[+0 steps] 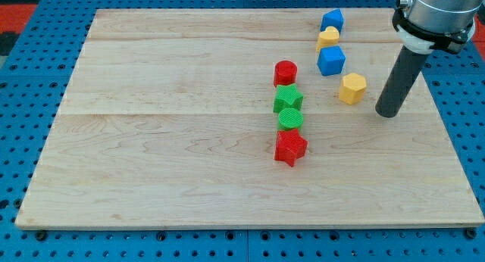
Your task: Move your arm towards top right
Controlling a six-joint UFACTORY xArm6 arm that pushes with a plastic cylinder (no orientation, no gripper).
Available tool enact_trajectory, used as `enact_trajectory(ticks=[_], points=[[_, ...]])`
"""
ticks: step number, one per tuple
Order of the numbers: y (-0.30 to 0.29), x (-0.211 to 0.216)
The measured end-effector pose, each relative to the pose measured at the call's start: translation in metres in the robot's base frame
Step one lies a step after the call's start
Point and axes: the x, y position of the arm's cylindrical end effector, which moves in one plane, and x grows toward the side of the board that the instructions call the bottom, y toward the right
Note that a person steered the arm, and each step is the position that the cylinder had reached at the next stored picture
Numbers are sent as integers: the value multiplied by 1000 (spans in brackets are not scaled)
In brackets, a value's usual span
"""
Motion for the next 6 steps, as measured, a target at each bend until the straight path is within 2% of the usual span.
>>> enact_trajectory(ticks=[1,2,3,4,5,6], points=[[12,-1],[106,-61],[115,-148],[82,-216],[72,-252],[14,-228]])
